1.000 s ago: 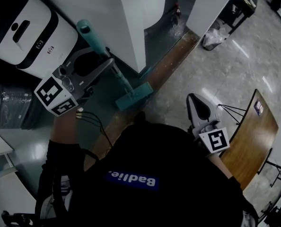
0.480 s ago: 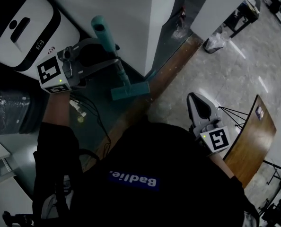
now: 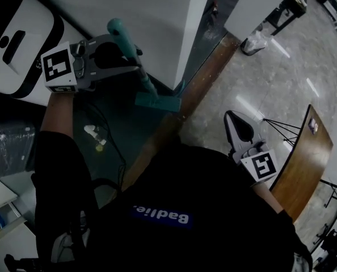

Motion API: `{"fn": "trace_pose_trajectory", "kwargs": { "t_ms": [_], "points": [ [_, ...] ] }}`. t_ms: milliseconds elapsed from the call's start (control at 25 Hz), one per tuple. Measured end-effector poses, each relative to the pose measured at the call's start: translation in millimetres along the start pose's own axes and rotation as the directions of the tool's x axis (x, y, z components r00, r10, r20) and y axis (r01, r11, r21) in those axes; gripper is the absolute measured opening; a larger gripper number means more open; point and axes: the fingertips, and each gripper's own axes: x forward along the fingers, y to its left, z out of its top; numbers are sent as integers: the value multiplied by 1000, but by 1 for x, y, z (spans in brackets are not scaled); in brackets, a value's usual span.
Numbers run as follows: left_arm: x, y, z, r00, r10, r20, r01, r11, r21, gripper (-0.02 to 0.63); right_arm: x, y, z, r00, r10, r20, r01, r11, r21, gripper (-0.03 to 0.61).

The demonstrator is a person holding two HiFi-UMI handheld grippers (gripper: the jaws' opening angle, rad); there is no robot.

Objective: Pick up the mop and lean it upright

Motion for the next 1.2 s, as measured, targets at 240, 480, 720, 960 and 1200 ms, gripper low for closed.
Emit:
{"fn": "trace_pose_trajectory", "kwargs": {
  "t_ms": [240, 480, 720, 960, 1200],
  "points": [
    [-9, 24, -12, 1000, -28, 12, 28, 999, 22, 126, 10, -1, -9, 999, -33, -4, 33, 999, -5, 6],
    [-5, 48, -11, 991, -127, -52, 126, 992, -18, 123, 8, -14, -9, 998, -54, -32, 53, 999, -9, 5],
    [2, 70, -12, 988, -147, -50, 146, 989, -23, 124, 6, -22, -3, 996, -90, -25, 90, 996, 5, 5],
    [10, 82, -8, 999, -30, 44, 31, 999, -24, 124, -2, -35, -4, 993, -114, -7, 114, 993, -18, 5],
    [14, 95, -8, 970, 217, 110, -215, 976, -35, 120, -7, -38, -6, 994, -113, -9, 113, 993, -19, 5]
  ]
}}
